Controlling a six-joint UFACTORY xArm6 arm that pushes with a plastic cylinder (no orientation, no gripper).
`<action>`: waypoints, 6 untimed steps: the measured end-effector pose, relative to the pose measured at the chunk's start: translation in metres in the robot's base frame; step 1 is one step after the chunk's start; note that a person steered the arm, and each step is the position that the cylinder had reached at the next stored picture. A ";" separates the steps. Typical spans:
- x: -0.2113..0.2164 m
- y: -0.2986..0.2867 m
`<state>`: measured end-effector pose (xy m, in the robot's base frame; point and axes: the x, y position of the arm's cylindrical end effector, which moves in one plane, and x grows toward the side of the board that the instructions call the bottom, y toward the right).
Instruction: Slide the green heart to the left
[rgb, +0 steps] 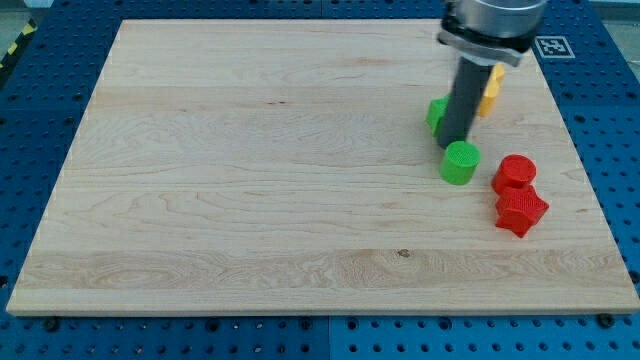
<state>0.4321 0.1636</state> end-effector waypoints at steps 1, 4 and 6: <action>0.001 0.050; -0.038 -0.057; -0.037 -0.054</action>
